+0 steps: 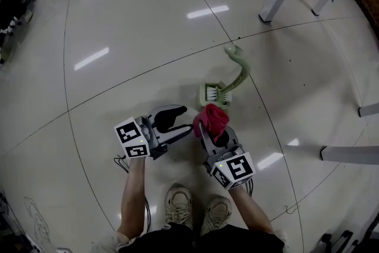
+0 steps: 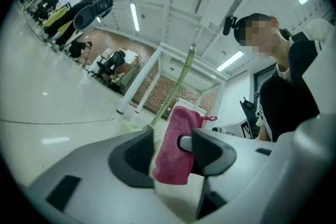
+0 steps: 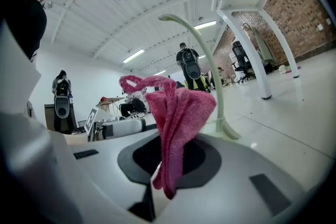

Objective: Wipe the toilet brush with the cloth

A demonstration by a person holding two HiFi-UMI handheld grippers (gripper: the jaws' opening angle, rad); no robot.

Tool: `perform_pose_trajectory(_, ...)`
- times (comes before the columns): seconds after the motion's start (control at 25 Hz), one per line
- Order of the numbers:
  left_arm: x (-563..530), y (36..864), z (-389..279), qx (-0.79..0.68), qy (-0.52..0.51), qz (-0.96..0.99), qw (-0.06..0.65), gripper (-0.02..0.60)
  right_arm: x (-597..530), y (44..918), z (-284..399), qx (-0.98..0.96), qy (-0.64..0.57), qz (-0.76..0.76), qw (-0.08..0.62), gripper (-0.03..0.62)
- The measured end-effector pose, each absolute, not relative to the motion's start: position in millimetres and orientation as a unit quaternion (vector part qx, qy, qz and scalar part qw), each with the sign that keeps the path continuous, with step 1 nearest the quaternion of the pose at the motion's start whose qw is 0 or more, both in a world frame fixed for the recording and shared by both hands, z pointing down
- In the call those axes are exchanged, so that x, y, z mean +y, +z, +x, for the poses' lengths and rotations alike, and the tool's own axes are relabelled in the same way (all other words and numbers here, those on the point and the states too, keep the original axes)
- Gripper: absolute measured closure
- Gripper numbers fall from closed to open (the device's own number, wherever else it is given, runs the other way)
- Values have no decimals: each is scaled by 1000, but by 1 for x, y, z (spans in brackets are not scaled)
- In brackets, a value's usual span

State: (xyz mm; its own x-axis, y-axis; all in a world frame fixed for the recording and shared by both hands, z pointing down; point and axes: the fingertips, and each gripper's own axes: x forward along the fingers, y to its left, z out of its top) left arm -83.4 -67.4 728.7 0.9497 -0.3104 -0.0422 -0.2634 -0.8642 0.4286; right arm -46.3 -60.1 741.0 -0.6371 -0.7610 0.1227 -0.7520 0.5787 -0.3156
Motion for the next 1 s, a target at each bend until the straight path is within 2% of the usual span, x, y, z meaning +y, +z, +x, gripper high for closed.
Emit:
perform_pose_trajectory(0.08, -68, 720, -82, -159, -59, 966, 194, 538, -59, 736, -32, 883, -170, -436, 17, 563)
perform_pose_trajectory(0.12, -69, 714, -81, -166, -63, 967, 183, 578, -60, 735, -24, 880, -171, -442, 20, 563)
perform_pose_trajectory(0.28, -69, 668, -73, -164, -85, 975, 120, 578, -60, 723, 3, 868, -175, -463, 43, 563)
perform_pose_trajectory(0.44, -79, 588, -47, -120, -82, 989, -31, 572, -60, 703, 15, 868, -171, -461, 70, 563)
perform_pose_trajectory(0.48, -89, 565, -40, -107, -87, 989, -61, 448, -61, 697, 16, 870, -168, -458, 74, 563)
perform_pose_trajectory(0.52, -97, 545, -33, -95, -96, 988, -79, 415, -60, 692, 17, 871, -166, -456, 79, 563)
perform_pose_trajectory(0.72, -115, 490, -18, -66, -143, 983, -90, 401, -59, 678, 25, 870, -168, -452, 100, 563)
perform_pose_trajectory(0.92, -122, 495, -2, -55, -115, 987, -99, 402, -64, 665, 35, 868, -165, -453, 121, 563)
perform_pose_trajectory(1.0, -122, 495, 0, -45, -133, 987, -84, 402, -65, 663, 39, 866, -165, -455, 127, 563)
